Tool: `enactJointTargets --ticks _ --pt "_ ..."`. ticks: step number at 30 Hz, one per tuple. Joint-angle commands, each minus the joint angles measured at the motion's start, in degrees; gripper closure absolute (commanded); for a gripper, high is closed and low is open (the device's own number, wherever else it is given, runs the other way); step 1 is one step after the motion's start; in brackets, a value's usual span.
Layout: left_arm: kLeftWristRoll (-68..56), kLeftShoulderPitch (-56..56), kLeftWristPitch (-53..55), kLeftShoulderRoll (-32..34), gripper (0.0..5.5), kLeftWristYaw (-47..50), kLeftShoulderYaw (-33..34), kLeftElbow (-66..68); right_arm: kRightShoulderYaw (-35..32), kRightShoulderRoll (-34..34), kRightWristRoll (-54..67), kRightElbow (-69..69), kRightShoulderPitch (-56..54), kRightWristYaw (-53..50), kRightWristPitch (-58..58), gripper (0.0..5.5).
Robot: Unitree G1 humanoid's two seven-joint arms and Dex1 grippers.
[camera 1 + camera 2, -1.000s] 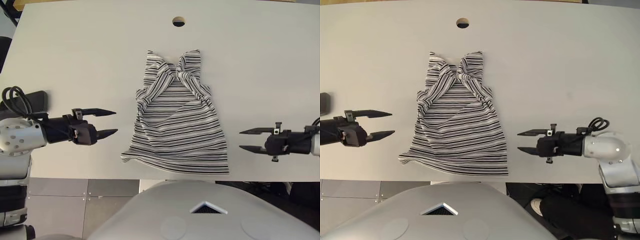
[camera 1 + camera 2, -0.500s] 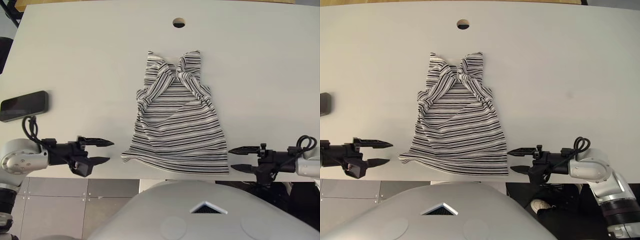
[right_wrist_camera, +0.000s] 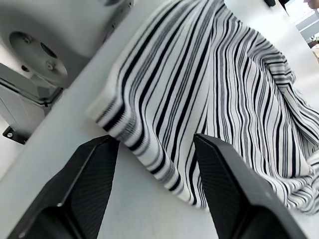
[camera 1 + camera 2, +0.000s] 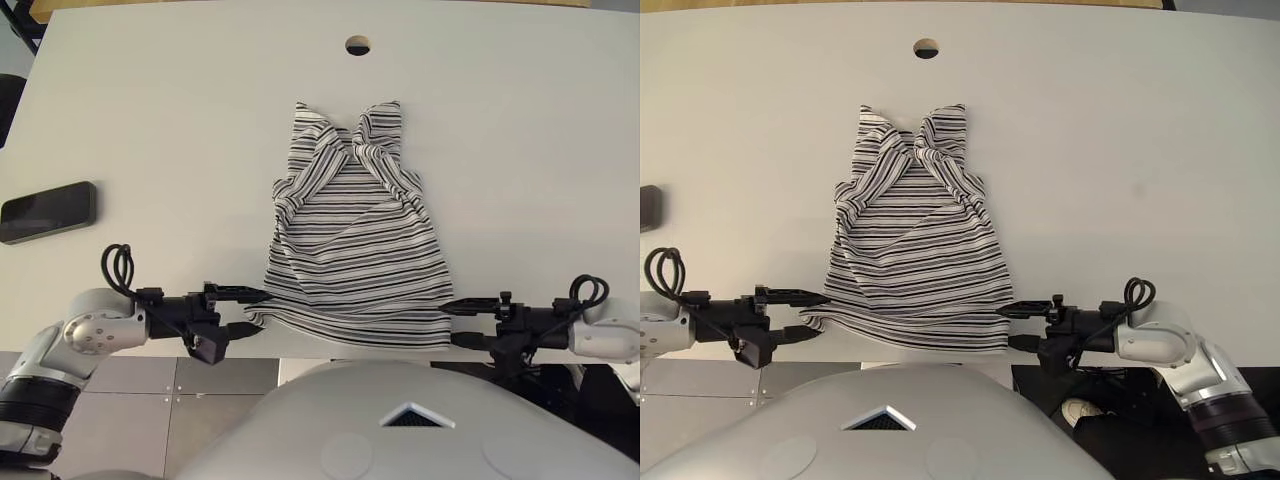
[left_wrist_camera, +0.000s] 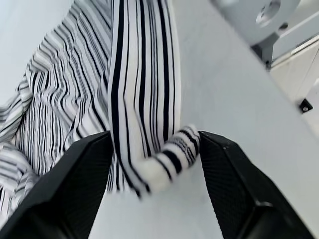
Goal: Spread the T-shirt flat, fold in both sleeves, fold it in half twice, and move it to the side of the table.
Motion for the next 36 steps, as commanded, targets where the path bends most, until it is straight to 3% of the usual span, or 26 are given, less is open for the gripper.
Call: enactJointTargets --ticks 1,15,20,25,31,36 --pt "1.92 0.95 2.16 0.71 2.62 -0.12 -2.07 -0.13 1.56 -1.58 -2.79 0.17 -0.14 0.52 2.04 2.89" --pt "3.93 -2.48 1.55 0.06 4.92 3.37 -2.64 2.72 2.47 -1.87 -1.85 -1.6 -1.1 -0.77 4.1 5.4" --pt "1.11 -2.6 3.2 0.53 5.36 2.84 -3.81 0.74 2.8 -2.16 2.35 -3.31 -1.17 0.08 6.79 5.4" --pt "-18.16 1.48 18.08 5.13 5.38 -3.13 -6.16 -11.79 2.47 -5.86 23.27 -11.29 2.55 5.93 23.62 5.4" --pt "-39.72 4.84 42.86 16.53 5.38 -13.49 -2.4 -26.03 -7.15 -12.94 51.89 -18.12 4.55 15.51 46.81 5.4" --pt "-51.39 7.68 57.01 20.95 5.38 -20.43 2.04 -32.89 -16.34 -14.83 61.41 -21.63 10.06 24.02 56.56 5.4"
